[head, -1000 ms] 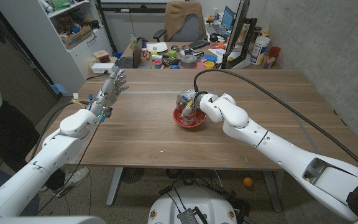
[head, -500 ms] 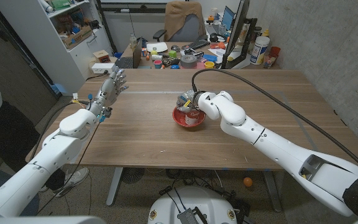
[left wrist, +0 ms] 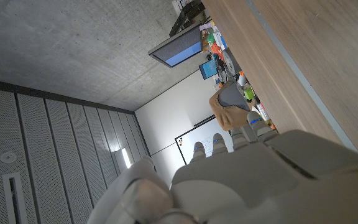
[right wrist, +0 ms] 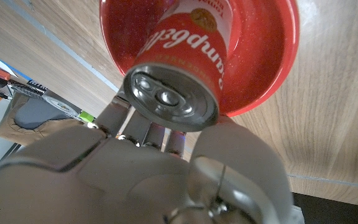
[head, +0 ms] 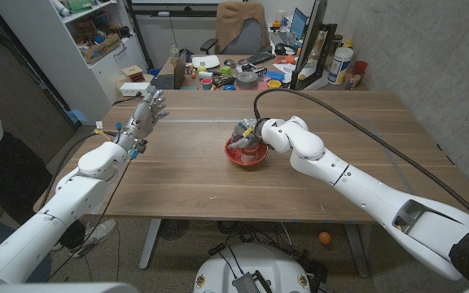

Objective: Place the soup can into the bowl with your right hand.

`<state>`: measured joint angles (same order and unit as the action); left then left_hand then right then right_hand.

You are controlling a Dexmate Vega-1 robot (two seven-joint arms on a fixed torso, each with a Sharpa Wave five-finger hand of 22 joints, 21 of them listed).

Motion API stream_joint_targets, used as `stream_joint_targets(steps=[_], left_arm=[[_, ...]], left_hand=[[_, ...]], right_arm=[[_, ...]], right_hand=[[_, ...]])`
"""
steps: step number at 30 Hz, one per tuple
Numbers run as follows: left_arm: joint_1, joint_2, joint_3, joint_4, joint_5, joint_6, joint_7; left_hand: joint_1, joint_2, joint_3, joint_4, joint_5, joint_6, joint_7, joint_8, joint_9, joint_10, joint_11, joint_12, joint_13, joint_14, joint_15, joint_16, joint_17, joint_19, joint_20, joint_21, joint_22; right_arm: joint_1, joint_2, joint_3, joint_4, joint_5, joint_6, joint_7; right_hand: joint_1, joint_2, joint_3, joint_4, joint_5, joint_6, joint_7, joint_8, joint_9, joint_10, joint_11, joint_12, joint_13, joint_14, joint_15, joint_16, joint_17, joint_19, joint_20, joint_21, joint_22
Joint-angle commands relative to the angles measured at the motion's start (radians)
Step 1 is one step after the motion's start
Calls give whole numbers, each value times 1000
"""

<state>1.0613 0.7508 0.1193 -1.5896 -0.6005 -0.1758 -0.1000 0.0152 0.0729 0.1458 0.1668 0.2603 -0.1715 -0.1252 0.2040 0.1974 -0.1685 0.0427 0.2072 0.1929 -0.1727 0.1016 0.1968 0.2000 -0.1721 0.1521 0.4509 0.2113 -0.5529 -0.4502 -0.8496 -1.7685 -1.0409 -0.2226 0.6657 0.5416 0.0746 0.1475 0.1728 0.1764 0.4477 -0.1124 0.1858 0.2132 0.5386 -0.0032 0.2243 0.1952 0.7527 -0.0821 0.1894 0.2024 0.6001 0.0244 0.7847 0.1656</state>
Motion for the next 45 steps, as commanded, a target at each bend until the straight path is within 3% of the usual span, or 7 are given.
stream_joint_targets(steps=[1, 14, 22, 29, 33, 38, 45], left_arm=[[-2, -1, 3, -1, 2, 5, 0], [2, 1, 3, -11, 5, 5, 4], [12, 3, -2, -20, 3, 4, 10], [17, 4, -4, -21, 1, 3, 9], [17, 4, -4, -19, -2, 2, 4], [15, 3, -2, -16, -2, -1, -1], [19, 2, -3, -17, -4, -5, -3]], left_hand=[[7, 18, -7, 0, 6, -240, -2, 2, 3, -221, 4, 4, 4, -215, -2, 5, 3, -152, 7, -3, 4], [8, 19, -11, 0, 7, -240, -2, 2, 2, -221, 5, 4, 4, -215, -2, 5, 3, -152, 7, -3, 4], [8, 19, -13, 0, 8, -241, -3, 2, 2, -221, 3, 5, 4, -215, -3, 5, 3, -152, 6, -4, 4], [9, 20, -14, -1, 8, -240, -3, 2, 2, -221, 4, 5, 4, -215, -3, 5, 3, -152, 7, -4, 4], [9, 20, -15, -1, 9, -240, -3, 2, 2, -220, 4, 5, 4, -214, -3, 5, 3, -151, 7, -4, 4], [9, 20, -16, -1, 9, -239, -3, 2, 2, -219, 4, 6, 4, -213, -2, 6, 3, -151, 9, -4, 4], [9, 20, -18, -1, 10, -238, -2, 3, 2, -220, 4, 5, 3, -212, -3, 6, 3, -150, 7, -4, 4]], right_arm=[[-6, -23, 19, -41, 13, -1, -36], [5, -35, 29, -69, 6, 8, -23], [37, -26, 20, -69, -2, 9, 40], [67, -15, 19, -80, -9, -8, 122], [73, -13, 26, -93, -15, -21, 146], [81, -14, 38, -109, -6, -31, 173], [84, -21, 53, -141, -11, -45, 185]], right_hand=[[-47, 7, -17, -3, 4, -26, -5, 1, -2, -29, 0, -12, 3, -49, -41, -9, 1, -51, 39, -43, 3], [-89, 15, -29, -12, 5, -70, -7, -3, -6, -78, -4, -23, 2, -107, -22, -11, -1, -89, 63, -85, 5], [-125, 17, -42, -21, 6, -136, -19, -7, -10, -138, -12, -31, 0, -182, 3, -14, -4, -166, 67, -143, 7], [-159, 20, -53, -27, 7, -171, -21, 0, -14, -208, -28, -35, -1, -298, 19, -21, -8, -238, 106, -201, 8], [-174, 25, -56, -31, 8, -180, -24, 4, -16, -230, -20, -30, -3, -354, 41, -17, -11, -295, 159, -246, 6], [-182, 28, -57, -35, 8, -190, -19, 3, -17, -247, -14, -29, -3, -399, 60, -18, -13, -343, 176, -283, 5], [-188, 30, -58, -36, 8, -210, -22, -1, -17, -273, -19, -34, -4, -419, 69, -17, -13, -350, 179, -297, 5]])
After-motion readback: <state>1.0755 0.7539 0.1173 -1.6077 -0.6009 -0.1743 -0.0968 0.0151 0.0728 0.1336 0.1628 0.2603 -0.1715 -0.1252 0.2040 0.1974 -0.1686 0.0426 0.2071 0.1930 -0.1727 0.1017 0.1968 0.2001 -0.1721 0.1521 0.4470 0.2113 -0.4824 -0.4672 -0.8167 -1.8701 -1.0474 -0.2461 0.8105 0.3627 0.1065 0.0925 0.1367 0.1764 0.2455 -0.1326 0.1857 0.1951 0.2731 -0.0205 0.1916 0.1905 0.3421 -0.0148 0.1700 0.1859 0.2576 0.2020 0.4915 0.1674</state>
